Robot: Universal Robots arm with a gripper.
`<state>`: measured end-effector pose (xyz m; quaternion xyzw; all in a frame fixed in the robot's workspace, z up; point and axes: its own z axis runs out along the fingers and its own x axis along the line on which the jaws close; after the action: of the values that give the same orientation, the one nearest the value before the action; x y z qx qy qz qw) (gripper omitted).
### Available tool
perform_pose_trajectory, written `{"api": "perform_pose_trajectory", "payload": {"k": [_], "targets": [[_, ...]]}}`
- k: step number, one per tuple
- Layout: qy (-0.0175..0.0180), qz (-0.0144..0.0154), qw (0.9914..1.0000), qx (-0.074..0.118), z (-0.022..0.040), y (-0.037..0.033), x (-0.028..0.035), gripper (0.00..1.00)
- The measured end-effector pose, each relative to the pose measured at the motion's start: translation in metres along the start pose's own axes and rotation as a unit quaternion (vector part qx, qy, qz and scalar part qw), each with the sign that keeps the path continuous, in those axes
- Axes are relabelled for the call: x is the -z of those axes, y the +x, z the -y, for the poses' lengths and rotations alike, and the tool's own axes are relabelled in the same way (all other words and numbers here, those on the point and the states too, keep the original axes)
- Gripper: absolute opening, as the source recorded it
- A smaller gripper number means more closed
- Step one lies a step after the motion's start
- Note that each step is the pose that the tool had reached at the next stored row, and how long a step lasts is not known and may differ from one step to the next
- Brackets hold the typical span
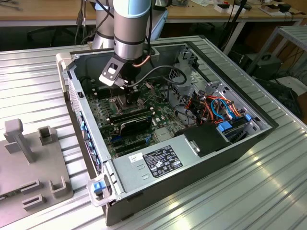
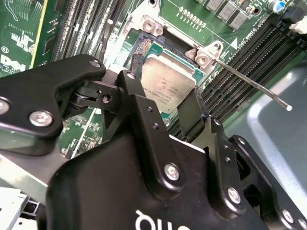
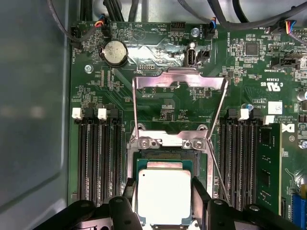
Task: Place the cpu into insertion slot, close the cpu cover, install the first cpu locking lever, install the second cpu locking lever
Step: 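Place the cpu into insertion slot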
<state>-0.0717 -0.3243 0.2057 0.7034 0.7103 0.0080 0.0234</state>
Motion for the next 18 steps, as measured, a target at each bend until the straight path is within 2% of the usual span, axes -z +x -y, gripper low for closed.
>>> {"api": "perform_pose_trajectory", "payload": {"k": [6,10,18], "targets": [[0.0011,0.0000,1.00000,0.000,-0.0001,-0.0012,-0.0062,0.55],[0.0011,-0.0001,1.00000,0.000,-0.0003,-0.0014,-0.0065,0.55],[0.0011,0.0000,1.00000,0.000,0.0006,-0.0059,-0.0065,0.55]]}}
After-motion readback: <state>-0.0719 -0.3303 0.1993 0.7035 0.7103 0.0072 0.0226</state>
